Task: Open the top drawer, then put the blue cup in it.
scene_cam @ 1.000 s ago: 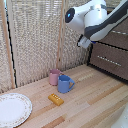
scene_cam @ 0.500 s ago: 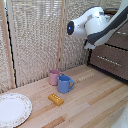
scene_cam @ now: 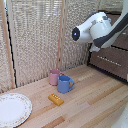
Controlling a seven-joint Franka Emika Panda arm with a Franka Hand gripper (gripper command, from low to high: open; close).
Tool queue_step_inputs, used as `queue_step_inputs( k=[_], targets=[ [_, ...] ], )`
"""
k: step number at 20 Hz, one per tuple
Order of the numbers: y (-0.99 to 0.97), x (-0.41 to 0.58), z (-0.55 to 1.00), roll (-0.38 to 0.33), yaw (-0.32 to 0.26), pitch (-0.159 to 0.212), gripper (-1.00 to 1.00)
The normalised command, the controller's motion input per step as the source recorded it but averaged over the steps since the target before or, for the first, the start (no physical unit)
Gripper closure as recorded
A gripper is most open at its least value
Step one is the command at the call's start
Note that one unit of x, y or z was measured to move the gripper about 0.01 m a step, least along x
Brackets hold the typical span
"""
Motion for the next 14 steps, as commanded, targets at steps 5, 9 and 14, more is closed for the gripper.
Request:
queue_step_inputs(
  k=[5, 9, 14],
  targets=[
    [-0.54, -0.151, 0.52, -0.006, 0.168, 0.070, -1.00],
    [-0.63, -0.065, 0.35, -0.002, 0.163, 0.091, -1.00],
    [-0.72, 0.000, 0.01, 0.020, 0.153, 0.097, -1.00]
  ],
)
